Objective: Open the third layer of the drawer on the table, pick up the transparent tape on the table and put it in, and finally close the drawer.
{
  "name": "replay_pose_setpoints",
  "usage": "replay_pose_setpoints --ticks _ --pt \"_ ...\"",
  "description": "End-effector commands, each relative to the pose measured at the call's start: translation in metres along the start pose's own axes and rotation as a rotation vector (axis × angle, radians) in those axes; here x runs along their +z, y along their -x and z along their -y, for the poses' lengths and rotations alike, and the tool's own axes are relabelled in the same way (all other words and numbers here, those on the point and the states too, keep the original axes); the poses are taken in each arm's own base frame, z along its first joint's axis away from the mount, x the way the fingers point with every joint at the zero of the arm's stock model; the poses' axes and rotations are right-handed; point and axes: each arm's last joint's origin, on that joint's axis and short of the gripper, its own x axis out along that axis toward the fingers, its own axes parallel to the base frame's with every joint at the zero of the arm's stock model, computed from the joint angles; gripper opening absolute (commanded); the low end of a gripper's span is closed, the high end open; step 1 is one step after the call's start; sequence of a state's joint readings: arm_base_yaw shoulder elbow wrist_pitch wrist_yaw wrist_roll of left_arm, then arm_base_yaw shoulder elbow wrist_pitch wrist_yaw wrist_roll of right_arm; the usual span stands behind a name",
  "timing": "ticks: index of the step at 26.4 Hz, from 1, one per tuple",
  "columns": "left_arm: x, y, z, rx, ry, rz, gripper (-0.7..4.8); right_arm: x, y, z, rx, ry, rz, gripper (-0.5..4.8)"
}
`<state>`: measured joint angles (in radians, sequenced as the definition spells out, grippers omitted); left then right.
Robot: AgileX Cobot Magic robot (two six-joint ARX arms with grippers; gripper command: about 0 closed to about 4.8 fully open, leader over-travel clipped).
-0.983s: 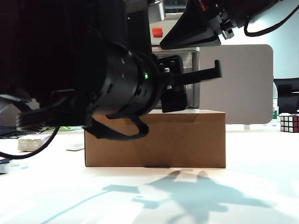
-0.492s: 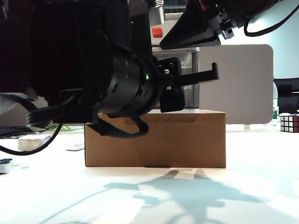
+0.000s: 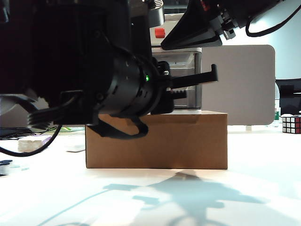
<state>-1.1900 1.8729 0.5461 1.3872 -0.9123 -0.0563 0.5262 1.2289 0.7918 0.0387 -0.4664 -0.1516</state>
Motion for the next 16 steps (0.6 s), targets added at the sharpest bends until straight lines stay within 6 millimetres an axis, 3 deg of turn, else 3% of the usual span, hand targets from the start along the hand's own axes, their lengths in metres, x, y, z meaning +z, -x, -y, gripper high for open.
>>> replay_pose_setpoints --ticks 1,16 --pt "0.001 0.001 0.002 -0.004 0.003 0.005 -0.06 0.005 0.001 0.0 -0.003 0.023 0.034 -0.05" --pt "0.0 0.032 0.02 0.024 -0.001 -0.002 -0.06 0.005 0.0 0.001 -0.028 0.025 0.035 -0.05"
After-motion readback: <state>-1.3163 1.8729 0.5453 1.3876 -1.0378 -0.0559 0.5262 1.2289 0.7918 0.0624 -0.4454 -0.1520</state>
